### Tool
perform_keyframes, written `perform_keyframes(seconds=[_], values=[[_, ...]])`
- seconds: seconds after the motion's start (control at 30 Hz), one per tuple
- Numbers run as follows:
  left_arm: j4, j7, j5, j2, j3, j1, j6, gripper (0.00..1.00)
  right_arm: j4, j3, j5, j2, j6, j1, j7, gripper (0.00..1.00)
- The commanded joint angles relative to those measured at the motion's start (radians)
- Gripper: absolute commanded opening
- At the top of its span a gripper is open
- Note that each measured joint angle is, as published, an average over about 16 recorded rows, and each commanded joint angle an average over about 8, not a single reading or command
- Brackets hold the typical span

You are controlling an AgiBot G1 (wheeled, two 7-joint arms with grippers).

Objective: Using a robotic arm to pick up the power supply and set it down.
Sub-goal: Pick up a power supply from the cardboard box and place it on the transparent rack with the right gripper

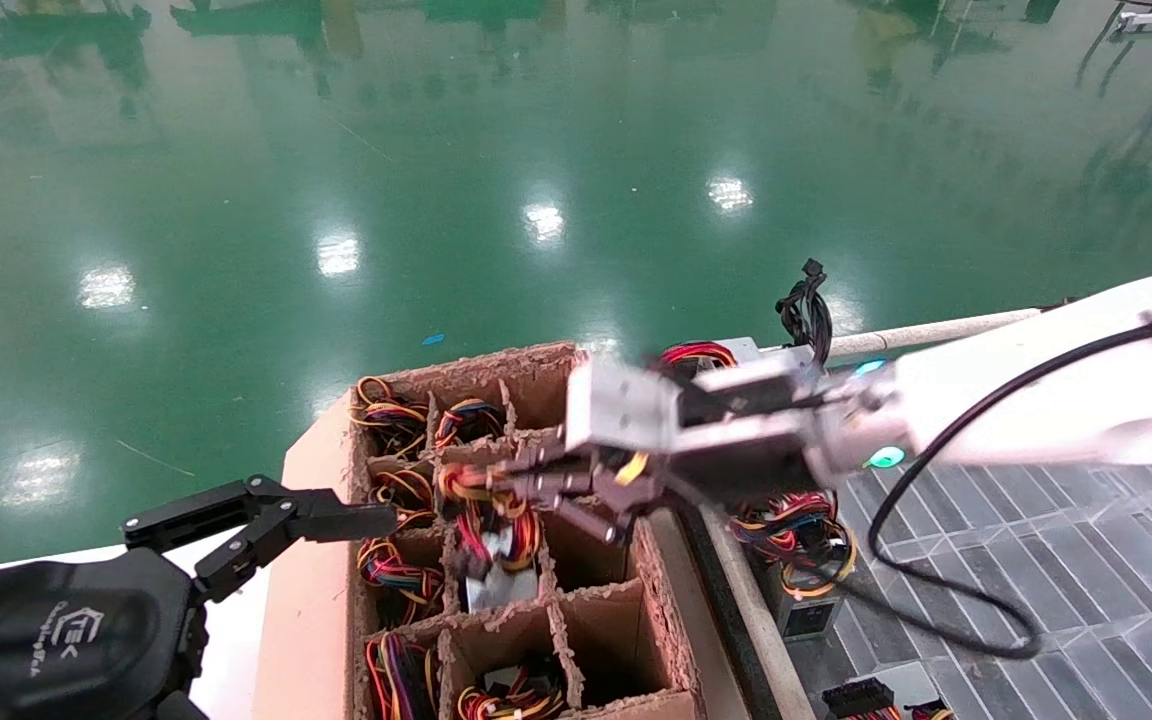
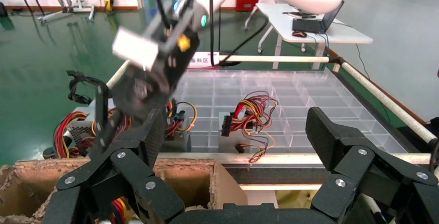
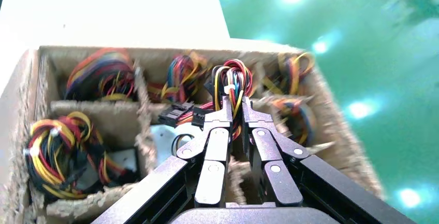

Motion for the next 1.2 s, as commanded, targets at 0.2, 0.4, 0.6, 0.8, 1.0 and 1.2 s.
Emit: perform_keyframes(seconds=[0.2, 0.4, 0.6, 0.8, 1.0, 1.2], values=[[0.0, 0.0, 0.0, 0.0, 0.0, 0.0, 0.0, 1.0, 0.071, 0.07, 0.08, 0.088, -0.014, 0.037, 0.039, 0.0], [0.0, 0.0, 0.0, 0.0, 0.0, 0.0, 0.0, 1.0, 0.059, 0.118, 0.128, 0.151, -0.047, 0.108, 0.049, 0.0], [0.0, 0.0, 0.0, 0.0, 0.0, 0.0, 0.0, 1.0, -0.045, 0.147, 0.158, 0.208, -0.12, 0.208, 0.034, 0.0], [0.0, 0.0, 0.0, 0.0, 0.001, 0.0, 0.0, 1.0, -0.17, 0.139, 0.104, 0.28, -0.172, 0.347, -0.006, 0.0], [0.0, 0.0, 0.0, 0.0, 0.001, 0.0, 0.0, 1.0, -0.278, 0.089, -0.014, 0.349, -0.205, 0.472, -0.06, 0.0], [0.0, 0.0, -0.001, 0.0, 0.001, 0.0, 0.0, 1.0, -0.373, 0.028, -0.099, 0.385, -0.226, 0.51, -0.14, 0.0]])
